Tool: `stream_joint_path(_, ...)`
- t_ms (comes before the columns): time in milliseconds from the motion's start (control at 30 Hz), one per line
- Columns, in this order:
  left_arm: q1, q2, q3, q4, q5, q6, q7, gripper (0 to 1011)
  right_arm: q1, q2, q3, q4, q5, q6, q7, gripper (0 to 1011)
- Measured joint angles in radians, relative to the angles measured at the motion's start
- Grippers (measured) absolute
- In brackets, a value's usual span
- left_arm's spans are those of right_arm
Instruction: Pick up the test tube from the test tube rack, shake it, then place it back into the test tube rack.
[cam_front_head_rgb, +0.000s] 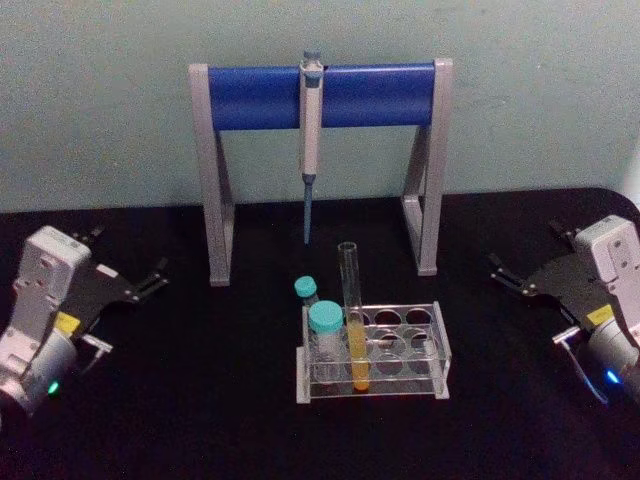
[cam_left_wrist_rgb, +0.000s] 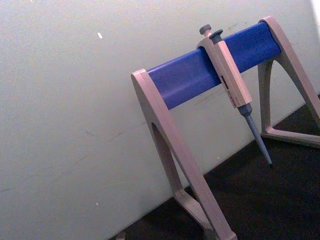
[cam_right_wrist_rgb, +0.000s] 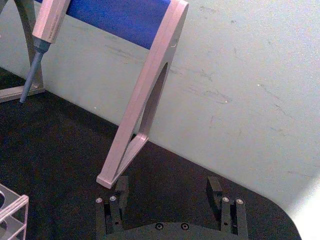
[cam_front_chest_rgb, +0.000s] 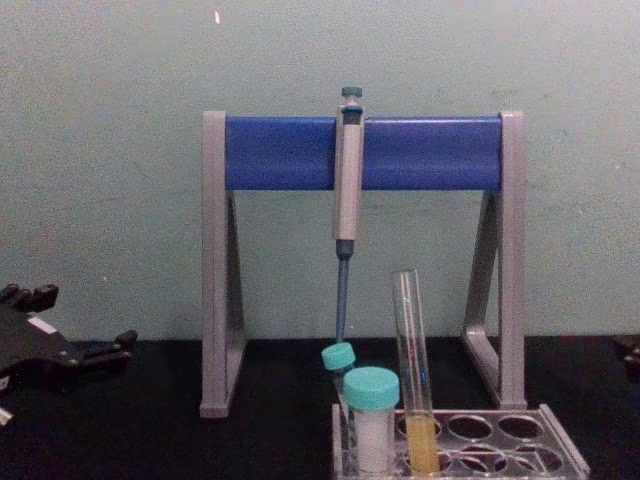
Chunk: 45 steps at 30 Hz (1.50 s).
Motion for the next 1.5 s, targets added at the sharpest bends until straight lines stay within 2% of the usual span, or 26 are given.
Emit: stream_joint_path(1500, 0.0, 0.0, 0.0, 0.0, 0.0, 0.0, 0.0, 1001, 0.0, 0.0, 0.0, 0.0, 0.0, 0.0, 0.0, 1000)
